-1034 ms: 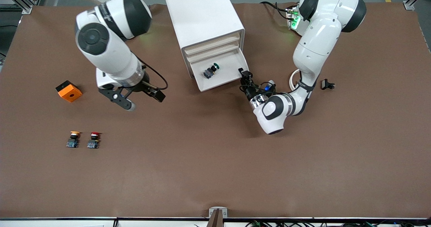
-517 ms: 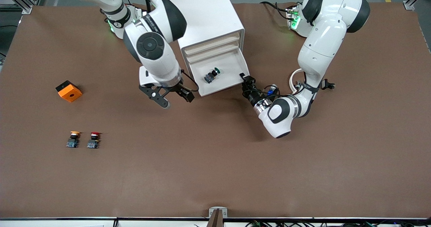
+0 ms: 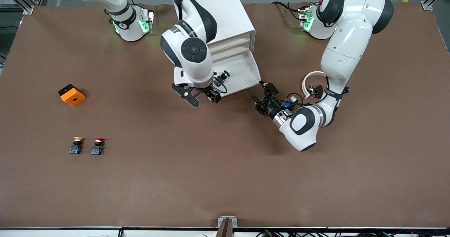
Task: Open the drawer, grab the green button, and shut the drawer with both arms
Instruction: 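Reach the right gripper into the open drawer to the green button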
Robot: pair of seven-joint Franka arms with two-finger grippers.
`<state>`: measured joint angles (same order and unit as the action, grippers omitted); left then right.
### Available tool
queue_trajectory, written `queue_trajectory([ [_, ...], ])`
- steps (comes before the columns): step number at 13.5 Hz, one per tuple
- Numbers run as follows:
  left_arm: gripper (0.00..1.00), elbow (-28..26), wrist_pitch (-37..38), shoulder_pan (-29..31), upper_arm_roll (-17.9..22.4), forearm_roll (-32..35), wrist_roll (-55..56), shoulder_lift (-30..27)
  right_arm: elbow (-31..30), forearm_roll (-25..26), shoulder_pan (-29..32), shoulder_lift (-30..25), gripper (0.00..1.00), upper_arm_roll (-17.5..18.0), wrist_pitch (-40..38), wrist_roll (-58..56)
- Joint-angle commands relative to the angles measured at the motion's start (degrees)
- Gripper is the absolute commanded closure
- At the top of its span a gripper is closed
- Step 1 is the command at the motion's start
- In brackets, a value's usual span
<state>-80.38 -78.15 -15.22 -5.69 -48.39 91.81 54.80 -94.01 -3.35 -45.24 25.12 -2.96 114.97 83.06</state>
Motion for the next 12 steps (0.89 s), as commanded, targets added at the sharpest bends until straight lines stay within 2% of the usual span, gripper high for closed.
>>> queue_trajectory([
  [1,0.0,1.8,2.38,1.85,-0.55,0.84,-9.42,-2.59,-1.7,1.94,-2.74,-0.6,0.0,-0.65,2.08,4.91],
  [3,0.0,4.0,2.83,3.26,-0.72,3.2,-17.76,-3.47,-4.07,1.94,-3.97,-0.69,0.0,-0.56,5.86,7.02],
  [7,0.0,4.53,0.82,3.09,-0.02,11.36,-35.34,-8.82,-4.25,1.85,-5.82,-0.25,0.0,-0.47,5.53,7.65],
  [12,0.0,4.89,-12.88,2.66,-0.02,23.49,-41.79,-14.0,-5.22,1.76,-9.07,1.51,0.0,-0.47,5.61,7.21],
])
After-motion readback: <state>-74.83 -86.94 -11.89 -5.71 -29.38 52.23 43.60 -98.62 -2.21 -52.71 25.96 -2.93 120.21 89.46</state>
